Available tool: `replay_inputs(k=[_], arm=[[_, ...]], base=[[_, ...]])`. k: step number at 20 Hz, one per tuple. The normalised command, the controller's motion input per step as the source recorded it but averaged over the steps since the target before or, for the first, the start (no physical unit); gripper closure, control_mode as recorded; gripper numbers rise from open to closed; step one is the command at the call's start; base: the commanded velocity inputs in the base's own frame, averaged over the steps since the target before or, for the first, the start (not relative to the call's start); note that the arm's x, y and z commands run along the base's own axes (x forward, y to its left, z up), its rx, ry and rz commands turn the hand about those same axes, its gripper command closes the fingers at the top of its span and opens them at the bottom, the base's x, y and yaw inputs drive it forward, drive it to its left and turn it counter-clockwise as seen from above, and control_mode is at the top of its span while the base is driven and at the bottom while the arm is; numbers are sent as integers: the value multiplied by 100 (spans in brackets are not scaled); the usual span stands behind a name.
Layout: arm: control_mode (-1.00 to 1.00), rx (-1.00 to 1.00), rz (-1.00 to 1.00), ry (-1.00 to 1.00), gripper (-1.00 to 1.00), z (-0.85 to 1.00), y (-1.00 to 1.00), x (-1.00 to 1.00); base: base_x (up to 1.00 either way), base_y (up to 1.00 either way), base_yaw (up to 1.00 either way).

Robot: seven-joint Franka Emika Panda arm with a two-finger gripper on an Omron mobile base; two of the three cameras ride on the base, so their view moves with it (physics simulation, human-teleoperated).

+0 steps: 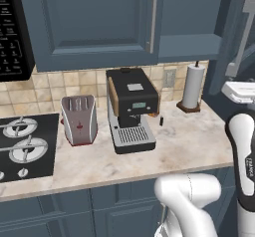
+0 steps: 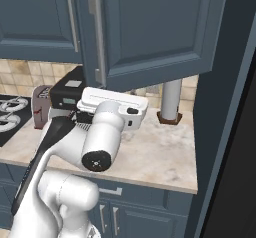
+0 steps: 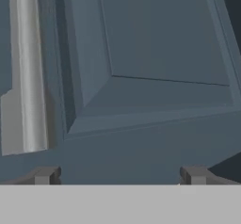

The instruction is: Close all open cabinet doors.

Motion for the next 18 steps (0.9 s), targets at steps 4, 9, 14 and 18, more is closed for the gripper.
replay_inputs(k=[4, 9, 14, 18], arm=[[-100, 0, -1, 0, -100, 0, 0, 38], [-100, 0, -1, 0, -100, 0, 6, 38], [-100, 0, 0, 0, -100, 0, 14, 37], [-100, 0, 0, 0, -100, -2, 17, 38]], base=[[0, 0, 0], [0, 0, 0], [0, 0, 0], [0, 0, 0]])
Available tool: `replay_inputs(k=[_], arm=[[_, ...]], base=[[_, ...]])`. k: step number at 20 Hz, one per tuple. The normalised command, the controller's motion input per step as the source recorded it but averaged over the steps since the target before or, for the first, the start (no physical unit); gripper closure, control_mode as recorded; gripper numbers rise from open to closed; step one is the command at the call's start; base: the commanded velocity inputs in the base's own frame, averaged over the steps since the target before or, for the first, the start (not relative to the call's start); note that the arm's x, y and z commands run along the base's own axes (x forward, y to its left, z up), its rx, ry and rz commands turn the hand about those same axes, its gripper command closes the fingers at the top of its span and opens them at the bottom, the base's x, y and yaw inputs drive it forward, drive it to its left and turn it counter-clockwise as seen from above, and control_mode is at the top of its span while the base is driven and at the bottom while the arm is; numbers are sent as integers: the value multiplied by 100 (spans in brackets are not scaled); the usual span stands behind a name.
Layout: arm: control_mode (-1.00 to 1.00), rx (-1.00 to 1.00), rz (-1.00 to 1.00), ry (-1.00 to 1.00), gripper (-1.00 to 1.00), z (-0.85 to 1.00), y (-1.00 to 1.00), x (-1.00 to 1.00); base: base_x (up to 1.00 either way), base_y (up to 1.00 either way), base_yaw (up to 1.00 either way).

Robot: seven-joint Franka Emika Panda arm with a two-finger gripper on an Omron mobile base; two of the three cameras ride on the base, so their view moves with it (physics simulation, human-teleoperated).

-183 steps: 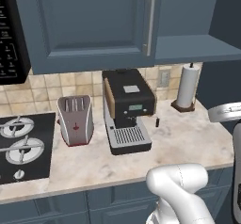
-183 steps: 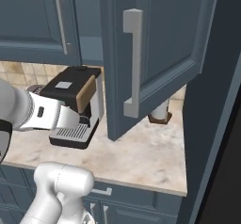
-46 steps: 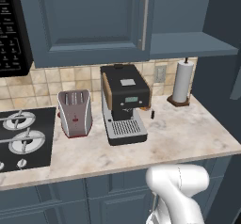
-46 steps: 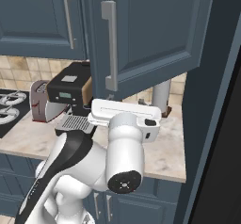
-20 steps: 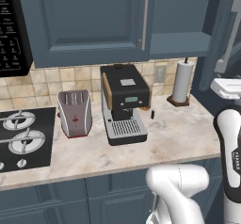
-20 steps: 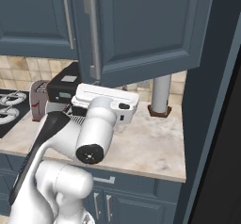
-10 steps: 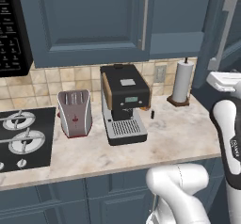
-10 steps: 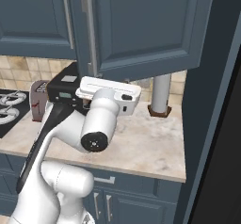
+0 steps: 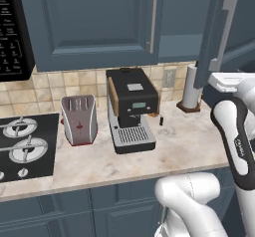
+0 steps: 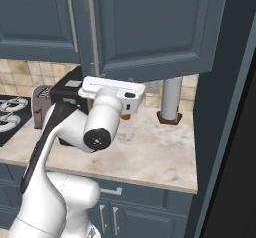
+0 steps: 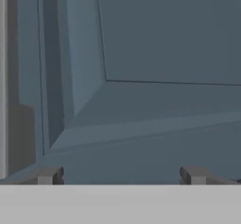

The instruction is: Close all open cabinet doors.

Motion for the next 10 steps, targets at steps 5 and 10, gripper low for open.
replay_inputs(k=[5, 10], arm=[[-100, 0, 0, 0, -100, 0, 12, 41], [-100, 0, 0, 0, -100, -1, 11, 45]], base=[[0, 0, 0], [0, 0, 0]])
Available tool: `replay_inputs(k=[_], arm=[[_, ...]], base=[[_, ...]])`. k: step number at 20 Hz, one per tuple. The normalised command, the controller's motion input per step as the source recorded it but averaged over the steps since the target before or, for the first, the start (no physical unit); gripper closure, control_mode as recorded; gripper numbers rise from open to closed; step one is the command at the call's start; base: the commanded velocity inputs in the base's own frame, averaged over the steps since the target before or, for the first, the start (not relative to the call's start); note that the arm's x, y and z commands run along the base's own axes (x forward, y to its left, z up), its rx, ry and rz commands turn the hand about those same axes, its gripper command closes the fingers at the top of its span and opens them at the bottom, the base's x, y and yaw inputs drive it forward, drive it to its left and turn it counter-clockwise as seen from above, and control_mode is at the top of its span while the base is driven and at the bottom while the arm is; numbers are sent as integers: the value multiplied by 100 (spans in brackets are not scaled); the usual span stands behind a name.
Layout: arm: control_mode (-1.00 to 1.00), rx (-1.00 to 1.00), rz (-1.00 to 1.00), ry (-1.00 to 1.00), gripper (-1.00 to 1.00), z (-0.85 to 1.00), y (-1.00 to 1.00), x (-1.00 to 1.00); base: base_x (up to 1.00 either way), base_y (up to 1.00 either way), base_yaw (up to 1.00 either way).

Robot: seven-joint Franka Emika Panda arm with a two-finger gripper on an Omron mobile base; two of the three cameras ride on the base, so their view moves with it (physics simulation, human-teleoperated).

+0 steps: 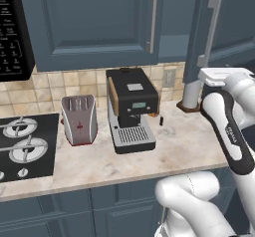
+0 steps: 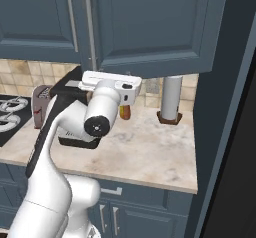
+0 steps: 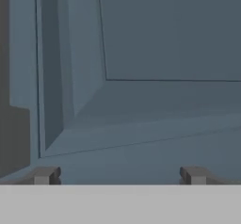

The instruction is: Close all open cabinet doors.

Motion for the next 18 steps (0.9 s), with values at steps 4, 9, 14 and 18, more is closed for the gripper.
replay_inputs(k=[4, 9, 14, 18], arm=[[-100, 0, 0, 0, -100, 0, 13, 47], [-100, 0, 0, 0, -100, 0, 8, 43], [-100, 0, 0, -1, -100, 0, 6, 40], [-100, 0, 0, -3, -100, 0, 1, 26]], base=[[0, 0, 0], [0, 0, 0], [0, 0, 0], [0, 0, 0]])
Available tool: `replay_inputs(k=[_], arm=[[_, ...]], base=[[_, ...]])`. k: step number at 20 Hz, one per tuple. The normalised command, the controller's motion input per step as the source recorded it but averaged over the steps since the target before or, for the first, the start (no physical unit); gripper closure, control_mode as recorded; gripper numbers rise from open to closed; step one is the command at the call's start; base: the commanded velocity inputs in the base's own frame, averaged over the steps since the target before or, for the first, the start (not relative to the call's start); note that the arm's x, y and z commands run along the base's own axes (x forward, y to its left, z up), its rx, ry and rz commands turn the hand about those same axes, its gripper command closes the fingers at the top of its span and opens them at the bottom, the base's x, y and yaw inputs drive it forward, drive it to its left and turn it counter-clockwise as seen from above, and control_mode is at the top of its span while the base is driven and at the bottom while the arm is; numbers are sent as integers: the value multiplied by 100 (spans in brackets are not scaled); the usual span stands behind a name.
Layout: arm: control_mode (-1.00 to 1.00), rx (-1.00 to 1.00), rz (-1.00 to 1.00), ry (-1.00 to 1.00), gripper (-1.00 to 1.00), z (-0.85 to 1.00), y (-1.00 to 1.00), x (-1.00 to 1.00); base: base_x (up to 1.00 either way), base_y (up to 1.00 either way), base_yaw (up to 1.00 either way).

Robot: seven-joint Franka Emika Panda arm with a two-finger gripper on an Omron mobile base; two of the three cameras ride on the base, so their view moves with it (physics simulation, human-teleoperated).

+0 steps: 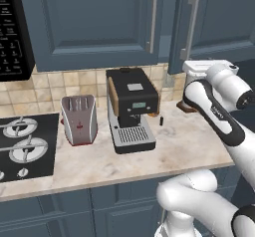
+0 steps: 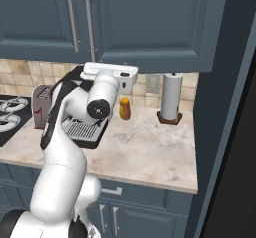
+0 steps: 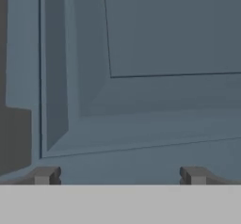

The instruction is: Close all open cabinet doors.

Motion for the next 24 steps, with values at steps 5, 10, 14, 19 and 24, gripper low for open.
replay_inputs(k=[5, 10, 14, 19, 24], arm=[[-100, 0, 0, -4, -100, 0, 0, 22], [-100, 0, 0, -4, -100, 0, 0, 24], [-100, 0, 0, -5, -100, 0, 0, 27], [-100, 0, 0, -3, -100, 0, 0, 26], [-100, 0, 0, -1, -100, 0, 0, 28]], base=[[0, 0, 0], [0, 0, 0], [0, 0, 0], [0, 0, 0], [0, 0, 0]])
